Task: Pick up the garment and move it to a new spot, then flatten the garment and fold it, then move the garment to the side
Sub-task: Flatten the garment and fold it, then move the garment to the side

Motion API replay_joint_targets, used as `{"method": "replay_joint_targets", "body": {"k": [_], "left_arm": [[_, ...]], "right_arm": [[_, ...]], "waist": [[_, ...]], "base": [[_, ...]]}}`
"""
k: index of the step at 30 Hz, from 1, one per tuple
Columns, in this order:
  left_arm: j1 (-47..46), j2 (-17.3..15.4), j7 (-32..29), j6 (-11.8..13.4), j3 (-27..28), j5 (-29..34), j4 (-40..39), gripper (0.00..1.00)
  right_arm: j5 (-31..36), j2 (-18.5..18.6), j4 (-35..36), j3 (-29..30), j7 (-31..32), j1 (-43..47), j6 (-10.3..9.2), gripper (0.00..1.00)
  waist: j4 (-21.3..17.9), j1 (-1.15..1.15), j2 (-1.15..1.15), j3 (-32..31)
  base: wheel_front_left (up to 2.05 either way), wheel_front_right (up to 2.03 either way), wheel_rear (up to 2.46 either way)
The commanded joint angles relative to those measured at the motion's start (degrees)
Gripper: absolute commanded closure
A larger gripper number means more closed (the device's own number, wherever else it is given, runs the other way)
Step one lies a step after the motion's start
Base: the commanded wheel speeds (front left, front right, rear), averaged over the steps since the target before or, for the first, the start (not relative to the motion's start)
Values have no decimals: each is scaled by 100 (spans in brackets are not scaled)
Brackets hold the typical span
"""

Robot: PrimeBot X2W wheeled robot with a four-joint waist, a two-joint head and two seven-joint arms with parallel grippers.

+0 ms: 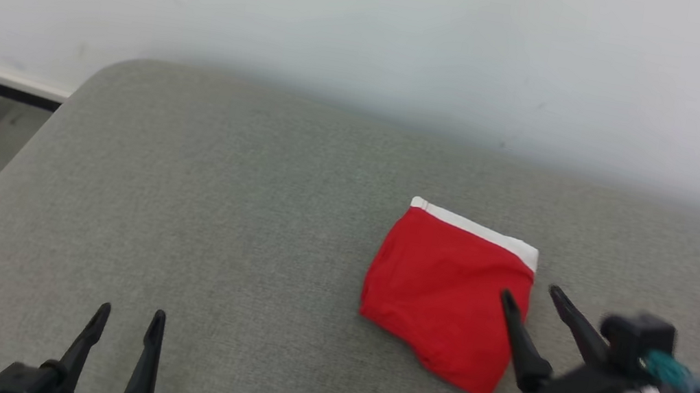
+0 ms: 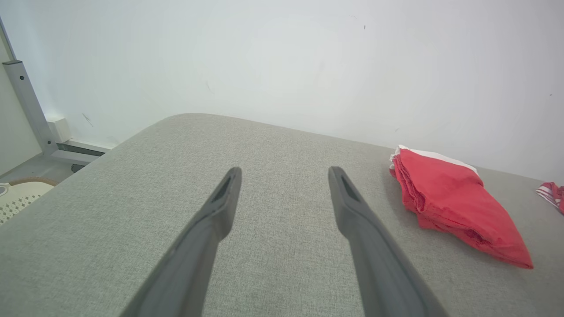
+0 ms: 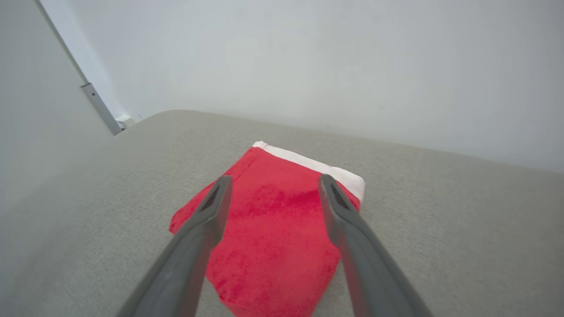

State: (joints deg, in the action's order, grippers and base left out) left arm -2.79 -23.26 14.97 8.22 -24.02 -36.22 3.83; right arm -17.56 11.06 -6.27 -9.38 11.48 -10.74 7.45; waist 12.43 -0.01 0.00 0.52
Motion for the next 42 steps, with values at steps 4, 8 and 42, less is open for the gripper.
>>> {"method": "replay_joint_targets", "body": {"k": [4,8,42], "left_arm": [[336,141,19,-81,361,227,-182,0],[518,304,20,-182,700,405,-291,0],[884,1240,22,-1387,1868,1296,526,0]], "right_arm": [[351,-393,562,745,-166,810,3,0],[579,-625,804,1258,-430,1205,3,0],[641,-821,-413,1454,-1091,1375,2,0]], "waist": [[-330,1,0,-163],[-519,1,0,-175],[-822,1,0,-252]], "base": [[0,0,0],[0,0,0],[0,0,0]]}}
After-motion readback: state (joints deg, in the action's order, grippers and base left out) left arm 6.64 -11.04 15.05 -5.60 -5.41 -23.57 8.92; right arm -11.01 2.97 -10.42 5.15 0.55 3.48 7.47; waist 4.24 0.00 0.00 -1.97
